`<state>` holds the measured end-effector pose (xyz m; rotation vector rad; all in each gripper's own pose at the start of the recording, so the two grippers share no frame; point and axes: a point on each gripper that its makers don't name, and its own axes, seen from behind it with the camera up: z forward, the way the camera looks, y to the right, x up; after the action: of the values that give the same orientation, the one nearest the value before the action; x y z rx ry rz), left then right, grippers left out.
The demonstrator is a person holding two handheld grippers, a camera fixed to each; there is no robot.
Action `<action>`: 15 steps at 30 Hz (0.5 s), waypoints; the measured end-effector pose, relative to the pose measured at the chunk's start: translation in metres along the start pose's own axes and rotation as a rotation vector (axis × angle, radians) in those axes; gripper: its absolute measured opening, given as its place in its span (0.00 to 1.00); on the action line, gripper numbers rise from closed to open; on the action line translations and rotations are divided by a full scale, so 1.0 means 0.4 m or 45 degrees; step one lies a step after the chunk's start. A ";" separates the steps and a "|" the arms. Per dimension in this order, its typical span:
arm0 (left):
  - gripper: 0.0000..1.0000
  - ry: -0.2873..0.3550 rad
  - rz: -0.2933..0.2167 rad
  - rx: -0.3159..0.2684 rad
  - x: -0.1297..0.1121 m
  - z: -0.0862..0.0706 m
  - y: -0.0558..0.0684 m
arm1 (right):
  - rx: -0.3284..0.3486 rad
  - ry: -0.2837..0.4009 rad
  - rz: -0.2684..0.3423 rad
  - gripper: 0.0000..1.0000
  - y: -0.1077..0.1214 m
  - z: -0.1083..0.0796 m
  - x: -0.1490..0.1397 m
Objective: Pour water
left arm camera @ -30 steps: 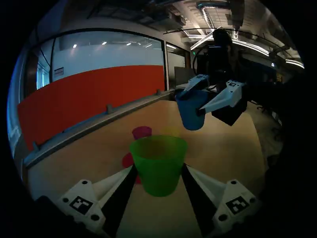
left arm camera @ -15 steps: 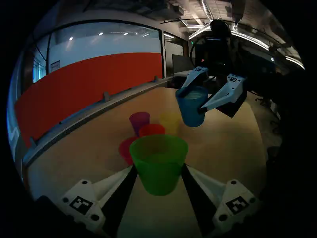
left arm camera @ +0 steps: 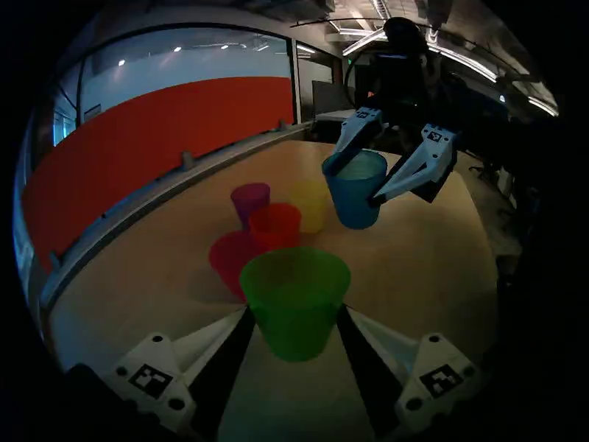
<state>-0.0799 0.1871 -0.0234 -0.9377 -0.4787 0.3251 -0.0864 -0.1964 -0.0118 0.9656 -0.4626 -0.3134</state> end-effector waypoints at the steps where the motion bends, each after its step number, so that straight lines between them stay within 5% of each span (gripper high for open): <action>1: 0.79 -0.007 0.001 -0.003 -0.004 0.003 0.000 | 0.002 -0.006 0.000 0.91 -0.001 0.003 -0.005; 15: 0.78 -0.081 0.003 -0.024 -0.053 0.040 -0.008 | 0.013 -0.057 0.001 0.91 -0.002 0.034 -0.061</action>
<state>-0.1059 0.1864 -0.0182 -0.9483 -0.5395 0.3535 -0.1143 -0.1957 -0.0116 0.9696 -0.5058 -0.3329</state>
